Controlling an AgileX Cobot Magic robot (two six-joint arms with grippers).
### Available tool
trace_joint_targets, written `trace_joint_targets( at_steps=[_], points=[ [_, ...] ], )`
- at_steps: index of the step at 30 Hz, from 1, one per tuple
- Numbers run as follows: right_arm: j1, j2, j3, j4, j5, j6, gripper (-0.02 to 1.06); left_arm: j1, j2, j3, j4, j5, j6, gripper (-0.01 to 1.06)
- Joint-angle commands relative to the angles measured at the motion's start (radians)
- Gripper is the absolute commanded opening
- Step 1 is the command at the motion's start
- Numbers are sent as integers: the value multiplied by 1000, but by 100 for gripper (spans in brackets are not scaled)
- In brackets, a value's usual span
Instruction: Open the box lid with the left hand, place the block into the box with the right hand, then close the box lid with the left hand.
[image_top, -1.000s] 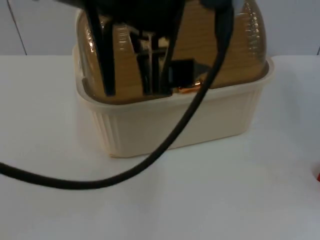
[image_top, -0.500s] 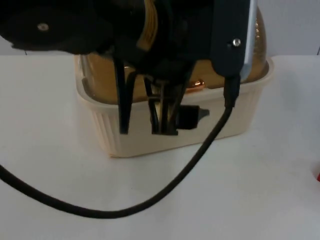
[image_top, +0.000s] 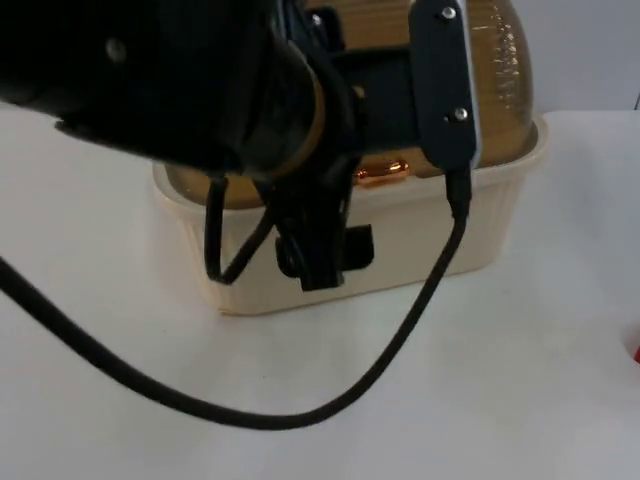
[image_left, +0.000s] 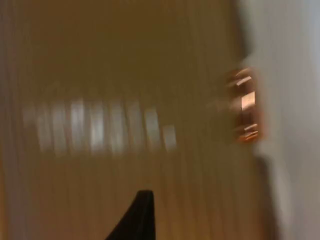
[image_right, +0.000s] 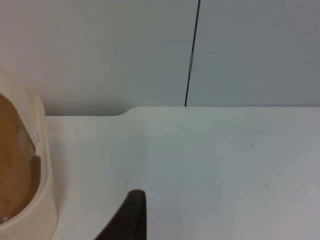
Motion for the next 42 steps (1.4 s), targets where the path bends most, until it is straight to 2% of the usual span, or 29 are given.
trace_joint_targets(
  at_steps=[1,5,8,10,12,13,18,22,25,27,28,29,30,32,33,39,42],
  points=[
    [5,-1,-5,-6,-18,20,105,-33,6,5,147,23,-124,104],
    [5,-1,-5,-6,-20,25,105,-49,11,5,231,-68,-169,104],
    [5,-1,-5,-6,-20,25,105,-49,22,5,249,-77,-213,104],
    [5,-1,-5,-6,-20,25,105,-50,59,5,320,9,-290,104],
    [5,-1,-5,-6,-20,25,105,-61,101,5,415,133,-344,104],
    [5,-1,-5,-6,-20,25,105,-65,117,5,415,166,-366,104],
    [5,-1,-5,-29,-20,24,105,-84,125,5,415,133,-424,102],
    [5,-1,-5,-54,-20,24,105,-84,125,5,415,56,-446,96],
    [5,-1,-5,-54,-20,30,105,-84,129,5,415,44,-452,91],
    [5,-1,-5,-59,-20,40,105,-84,136,5,415,40,-453,79],
    [5,-1,-5,-59,-20,40,105,-84,136,5,415,40,-453,79],
    [5,-1,-5,-59,-20,40,105,-84,143,5,415,40,-453,72],
    [5,-1,-5,-59,-22,41,105,-84,150,5,415,40,-453,58],
    [5,-1,-5,-59,-22,41,105,-84,161,5,415,46,-453,41],
    [5,-1,-5,-59,-22,41,105,-84,161,5,415,46,-453,41],
    [5,-1,-5,-59,-22,41,105,-84,167,3,415,51,-461,1],
    [5,-1,-5,-56,-22,41,105,-84,167,3,415,42,-461,0]
  ],
)
